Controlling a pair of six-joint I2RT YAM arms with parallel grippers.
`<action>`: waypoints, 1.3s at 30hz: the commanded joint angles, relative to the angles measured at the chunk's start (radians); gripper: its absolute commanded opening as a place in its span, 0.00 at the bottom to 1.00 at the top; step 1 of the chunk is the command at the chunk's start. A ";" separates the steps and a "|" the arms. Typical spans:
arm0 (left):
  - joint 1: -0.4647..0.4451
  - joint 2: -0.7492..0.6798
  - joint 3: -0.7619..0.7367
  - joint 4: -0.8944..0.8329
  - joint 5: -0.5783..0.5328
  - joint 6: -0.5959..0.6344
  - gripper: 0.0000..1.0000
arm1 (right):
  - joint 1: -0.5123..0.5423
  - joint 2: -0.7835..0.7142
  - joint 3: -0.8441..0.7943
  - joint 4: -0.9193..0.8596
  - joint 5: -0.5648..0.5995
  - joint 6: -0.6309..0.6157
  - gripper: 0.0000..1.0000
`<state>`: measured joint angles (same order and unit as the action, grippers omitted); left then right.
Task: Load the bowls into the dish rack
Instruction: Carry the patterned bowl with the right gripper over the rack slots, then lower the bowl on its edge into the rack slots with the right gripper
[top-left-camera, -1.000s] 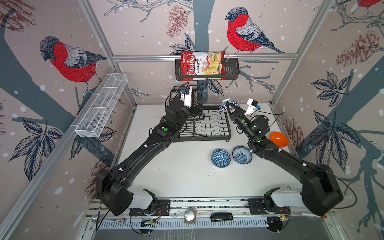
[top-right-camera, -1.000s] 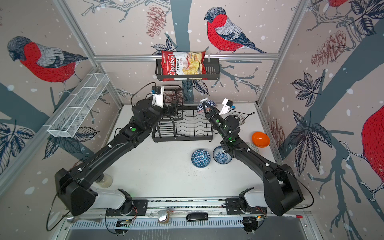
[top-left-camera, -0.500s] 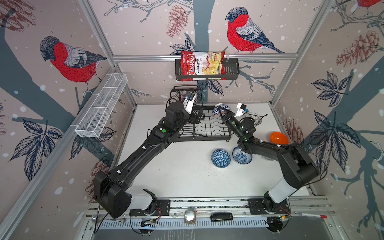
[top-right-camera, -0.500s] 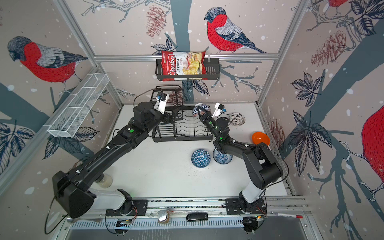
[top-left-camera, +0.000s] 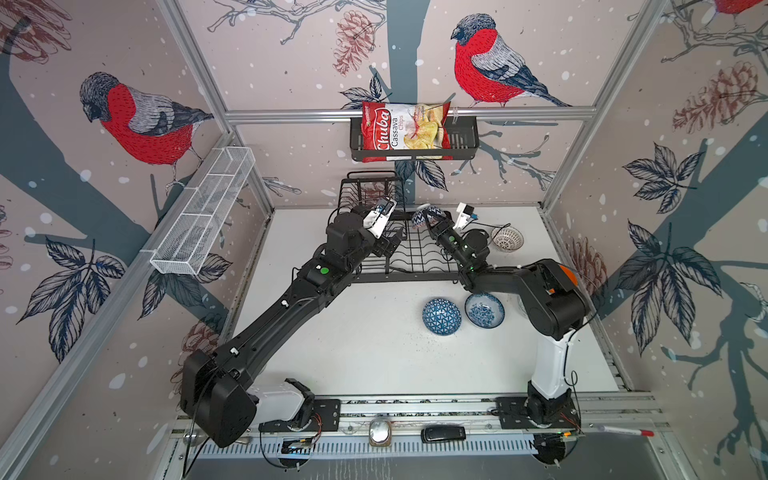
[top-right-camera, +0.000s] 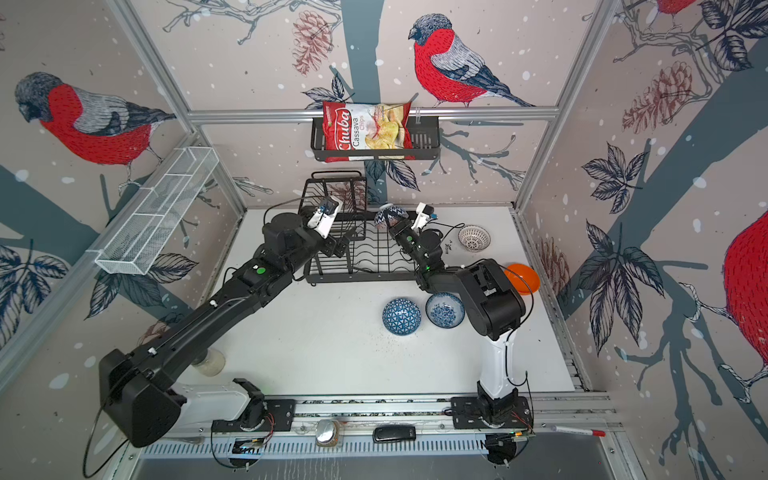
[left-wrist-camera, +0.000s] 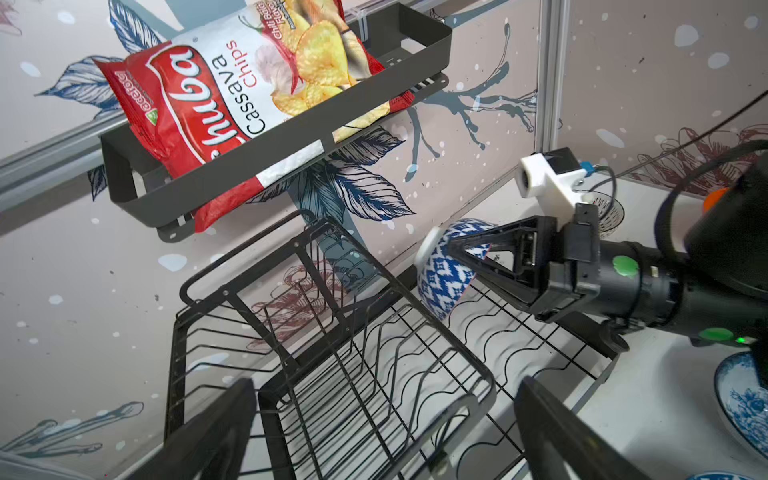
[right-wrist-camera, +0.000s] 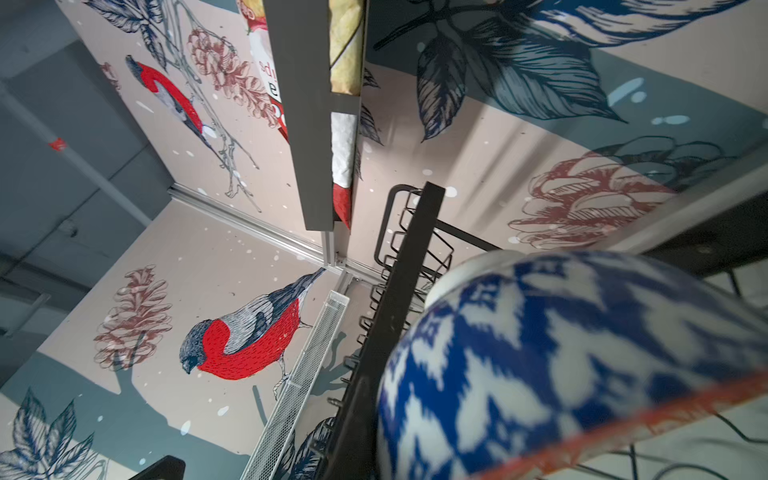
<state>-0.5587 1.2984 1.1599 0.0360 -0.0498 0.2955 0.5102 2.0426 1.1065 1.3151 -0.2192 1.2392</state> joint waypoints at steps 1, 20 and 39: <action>0.012 0.001 -0.007 0.059 0.003 0.028 0.97 | -0.004 0.073 0.090 0.030 -0.023 0.057 0.00; 0.026 0.018 -0.010 0.068 -0.008 0.008 0.97 | 0.022 0.328 0.355 -0.025 -0.045 0.208 0.00; 0.028 0.029 -0.010 0.067 -0.008 0.002 0.97 | 0.037 0.476 0.530 -0.053 -0.056 0.260 0.00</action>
<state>-0.5323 1.3273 1.1446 0.0669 -0.0559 0.3065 0.5472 2.5072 1.6196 1.1942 -0.2714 1.4872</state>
